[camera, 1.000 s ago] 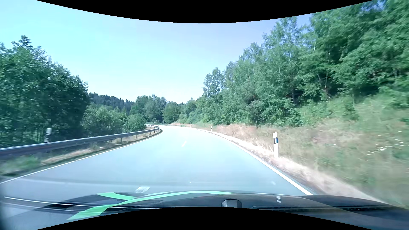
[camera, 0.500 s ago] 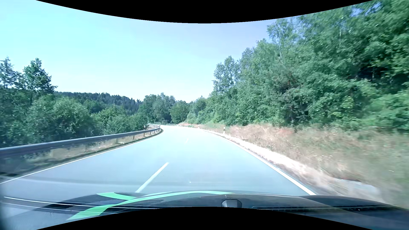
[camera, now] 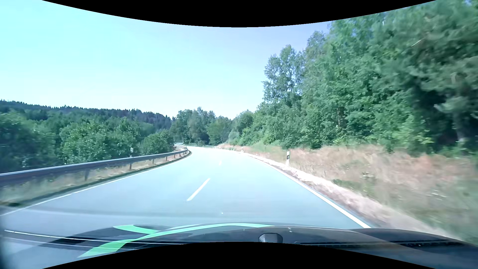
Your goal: Follow the waypoints while adhering to traffic rules and regulations
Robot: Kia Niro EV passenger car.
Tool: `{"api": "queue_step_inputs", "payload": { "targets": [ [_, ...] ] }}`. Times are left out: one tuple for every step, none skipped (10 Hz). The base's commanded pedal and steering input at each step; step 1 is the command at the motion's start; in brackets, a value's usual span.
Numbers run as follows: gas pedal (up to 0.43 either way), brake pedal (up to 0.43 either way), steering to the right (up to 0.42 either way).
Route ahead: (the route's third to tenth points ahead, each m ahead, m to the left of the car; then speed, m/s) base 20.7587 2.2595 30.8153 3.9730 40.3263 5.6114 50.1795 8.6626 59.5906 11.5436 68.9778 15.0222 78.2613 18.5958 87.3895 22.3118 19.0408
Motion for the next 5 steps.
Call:
{"api": "queue_step_inputs", "payload": {
  "targets": [
    [0.150,0.000,-0.035],
    [0.138,0.000,-0.035],
    [0.138,0.000,-0.035],
    [0.150,0.000,-0.036],
    [0.157,0.000,-0.036]
  ]
}}
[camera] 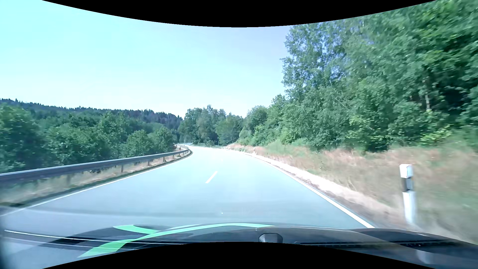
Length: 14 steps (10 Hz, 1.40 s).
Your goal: Follow the waypoints while adhering to traffic rules and regulations
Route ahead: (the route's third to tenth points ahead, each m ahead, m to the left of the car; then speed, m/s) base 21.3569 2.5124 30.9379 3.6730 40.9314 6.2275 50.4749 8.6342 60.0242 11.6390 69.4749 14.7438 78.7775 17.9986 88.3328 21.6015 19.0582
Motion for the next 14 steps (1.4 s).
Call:
{"api": "queue_step_inputs", "payload": {
  "targets": [
    [0.157,0.000,-0.036],
    [0.150,0.000,-0.036],
    [0.118,0.000,-0.036],
    [0.110,0.000,-0.033],
    [0.110,0.000,-0.032],
    [0.130,0.000,-0.031],
    [0.150,0.000,-0.032],
    [0.157,0.000,-0.032],
    [0.169,0.000,-0.032],
    [0.177,0.000,-0.031],
    [0.177,0.000,-0.031],
    [0.157,0.000,-0.032],
    [0.118,0.000,-0.032],
    [0.118,0.000,-0.032]
  ]
}}
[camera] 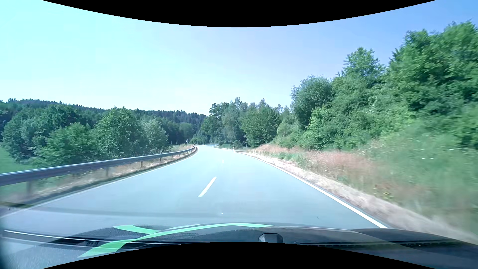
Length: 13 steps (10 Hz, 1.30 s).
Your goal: Follow the waypoints while adhering to traffic rules and regulations
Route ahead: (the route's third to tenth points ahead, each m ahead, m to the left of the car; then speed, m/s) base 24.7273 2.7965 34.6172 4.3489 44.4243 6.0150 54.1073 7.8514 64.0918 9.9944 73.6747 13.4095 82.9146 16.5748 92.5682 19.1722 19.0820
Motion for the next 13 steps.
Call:
{"api": "queue_step_inputs", "payload": {
  "targets": [
    [0.130,0.000,-0.032],
    [0.138,0.000,-0.032],
    [0.157,0.000,-0.032],
    [0.169,0.000,-0.033],
    [0.169,0.000,-0.033],
    [0.169,0.000,-0.033],
    [0.138,0.000,-0.033],
    [0.130,0.000,-0.033],
    [0.130,0.000,-0.033],
    [0.130,0.000,-0.033],
    [0.110,0.000,-0.033],
    [0.098,0.000,-0.032],
    [0.098,0.000,-0.031]
  ]
}}
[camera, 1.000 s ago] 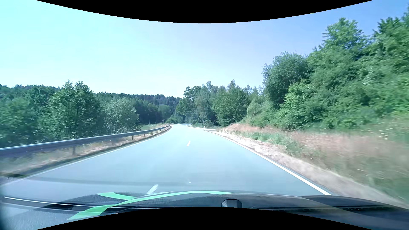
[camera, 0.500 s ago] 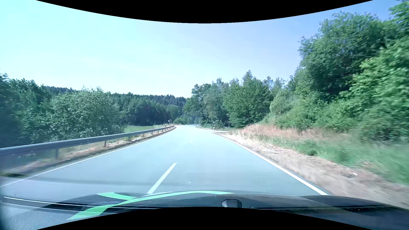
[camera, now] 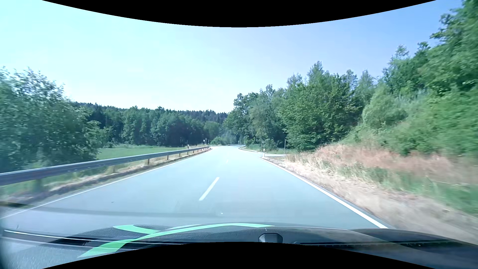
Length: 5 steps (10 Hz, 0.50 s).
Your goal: Follow the waypoints while adhering to traffic rules and regulations
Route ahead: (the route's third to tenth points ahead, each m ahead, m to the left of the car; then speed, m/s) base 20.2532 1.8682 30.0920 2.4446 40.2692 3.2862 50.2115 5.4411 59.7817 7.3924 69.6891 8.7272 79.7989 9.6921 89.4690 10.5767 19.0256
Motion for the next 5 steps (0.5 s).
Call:
{"api": "queue_step_inputs", "payload": {
  "targets": [
    [0.110,0.000,-0.030],
    [0.157,0.000,-0.030],
    [0.169,0.000,-0.029],
    [0.177,0.000,-0.028],
    [0.189,0.000,-0.024]
  ]
}}
